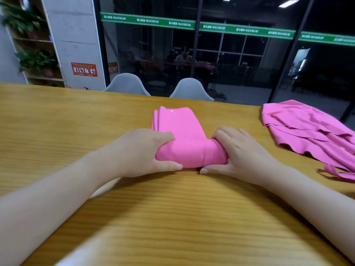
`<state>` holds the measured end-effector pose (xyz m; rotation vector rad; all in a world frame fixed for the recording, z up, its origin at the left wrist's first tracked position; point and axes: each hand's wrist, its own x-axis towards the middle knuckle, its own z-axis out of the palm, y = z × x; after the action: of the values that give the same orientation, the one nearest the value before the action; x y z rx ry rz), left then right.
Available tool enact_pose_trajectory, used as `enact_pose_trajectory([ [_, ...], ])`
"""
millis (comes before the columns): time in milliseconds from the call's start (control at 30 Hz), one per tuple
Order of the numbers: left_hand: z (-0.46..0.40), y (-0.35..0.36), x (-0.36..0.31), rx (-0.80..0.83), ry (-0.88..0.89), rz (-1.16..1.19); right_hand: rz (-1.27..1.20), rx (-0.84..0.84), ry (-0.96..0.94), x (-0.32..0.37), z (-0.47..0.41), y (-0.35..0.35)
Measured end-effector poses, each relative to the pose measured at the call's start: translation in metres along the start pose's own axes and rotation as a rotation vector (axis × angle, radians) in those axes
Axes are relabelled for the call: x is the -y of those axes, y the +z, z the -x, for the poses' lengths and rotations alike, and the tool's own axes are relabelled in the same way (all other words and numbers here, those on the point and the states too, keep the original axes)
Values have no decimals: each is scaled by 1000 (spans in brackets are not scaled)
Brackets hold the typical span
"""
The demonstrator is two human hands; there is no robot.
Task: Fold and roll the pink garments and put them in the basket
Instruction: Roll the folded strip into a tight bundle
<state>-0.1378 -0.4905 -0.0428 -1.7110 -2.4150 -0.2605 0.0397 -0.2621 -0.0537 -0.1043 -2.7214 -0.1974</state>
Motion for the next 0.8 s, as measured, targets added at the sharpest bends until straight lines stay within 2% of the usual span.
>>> enact_pose_trajectory([
  [67, 0, 3, 0, -125, 90, -147, -60, -17, -30, -2, -3, 1],
  [167, 3, 9, -4, -366, 264, -450, -421, -6, 26, -3, -7, 0],
  [233, 3, 12, -7, -383, 294, -531, -573, 48, 100, -2, -9, -3],
  [333, 1, 13, -4, -333, 278, -496, -630, 163, 170, 5, -11, -8],
  [433, -2, 7, -2, -242, 229, -317, -524, 152, 175, 7, -8, -8],
  [533, -4, 1, -1, -55, 135, -145, -204, 68, 91, 4, -2, -7],
  [600, -3, -5, -3, 11, 89, -51, -11, 17, 11, 7, 0, -8],
  [700, -3, -9, -3, 95, 9, 48, 47, 1, -18, 10, -1, -9],
  [733, -3, -8, -4, 92, 16, 13, 20, 22, -13, 11, -2, -11],
  [800, -3, -1, -1, -105, 167, -221, -54, 91, 7, 11, -4, -15],
])
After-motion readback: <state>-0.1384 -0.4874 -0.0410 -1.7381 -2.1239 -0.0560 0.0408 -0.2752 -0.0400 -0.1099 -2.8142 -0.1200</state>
